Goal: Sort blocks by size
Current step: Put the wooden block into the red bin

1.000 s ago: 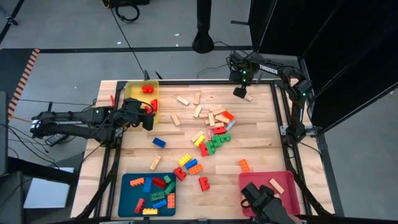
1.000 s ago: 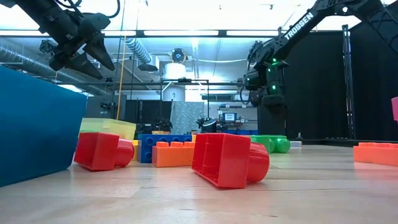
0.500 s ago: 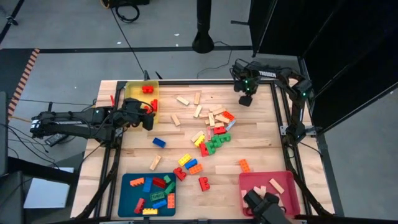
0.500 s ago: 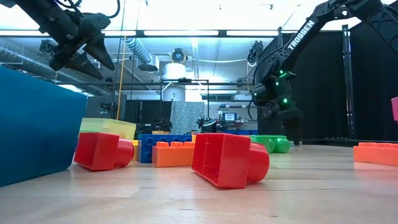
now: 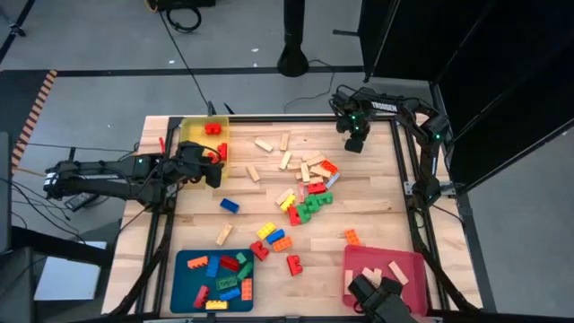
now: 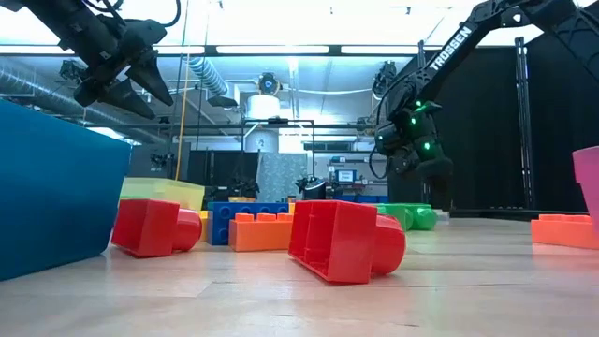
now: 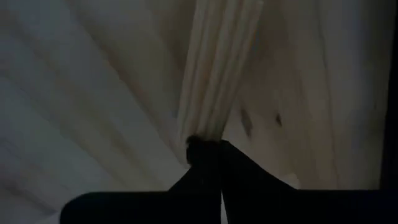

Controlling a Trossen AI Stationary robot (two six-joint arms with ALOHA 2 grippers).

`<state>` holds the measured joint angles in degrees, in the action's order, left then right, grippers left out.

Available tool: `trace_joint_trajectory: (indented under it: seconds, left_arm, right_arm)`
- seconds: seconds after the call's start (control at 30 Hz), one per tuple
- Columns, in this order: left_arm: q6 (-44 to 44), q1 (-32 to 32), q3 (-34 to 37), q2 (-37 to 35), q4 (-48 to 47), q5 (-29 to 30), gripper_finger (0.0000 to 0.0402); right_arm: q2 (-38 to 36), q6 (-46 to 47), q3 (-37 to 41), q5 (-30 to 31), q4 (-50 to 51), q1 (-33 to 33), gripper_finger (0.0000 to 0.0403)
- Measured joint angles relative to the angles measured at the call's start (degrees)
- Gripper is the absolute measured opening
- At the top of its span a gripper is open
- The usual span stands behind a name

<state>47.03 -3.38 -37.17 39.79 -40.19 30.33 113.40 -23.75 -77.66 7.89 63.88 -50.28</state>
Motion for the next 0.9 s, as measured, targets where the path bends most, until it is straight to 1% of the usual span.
trace_joint_trajectory:
  seconds: [0.1, 0.23, 0.33, 0.43, 0.5, 0.57, 0.67, 0.8, 0.9]
  left_arm:
    - [0.0, 0.0, 0.0, 0.0, 0.0, 0.0, 0.0253]
    - [0.0, 0.0, 0.0, 0.0, 0.0, 0.0, 0.0253]
    - [0.0, 0.0, 0.0, 0.0, 0.0, 0.0, 0.0253]
    - [0.0, 0.0, 0.0, 0.0, 0.0, 0.0, 0.0253]
    - [0.0, 0.0, 0.0, 0.0, 0.0, 0.0, 0.0253]
    - [0.0, 0.0, 0.0, 0.0, 0.0, 0.0, 0.0253]
    - [0.0, 0.0, 0.0, 0.0, -0.2, 0.0, 0.0253]
    - [0.0, 0.0, 0.0, 0.0, -0.2, 0.0, 0.0253]
    - [0.0, 0.0, 0.0, 0.0, -0.2, 0.0, 0.0253]
  right_arm:
    - [-0.1, 0.9, -1.9, 0.0, 2.4, 0.7, 0.0009]
    - [-0.1, 1.6, -4.8, -0.1, 5.7, 1.6, 0.0004]
    - [-0.1, 1.7, -6.8, -1.8, 8.3, 2.5, 0.0004]
    - [-0.1, 1.7, -8.4, -2.0, 8.3, 3.3, 0.0005]
    - [-0.1, 0.8, -9.3, -2.1, 7.6, 3.5, 0.0015]
    - [-0.1, -0.6, -9.8, -4.0, 6.1, 3.4, 0.0041]
    - [-0.1, -2.8, -9.6, -6.6, 2.9, 3.1, 0.0103]
    - [-0.1, -4.6, -8.7, -5.5, -1.5, 2.2, 0.0198]
    - [-0.1, -4.4, -7.8, -5.4, -2.5, 1.5, 0.0257]
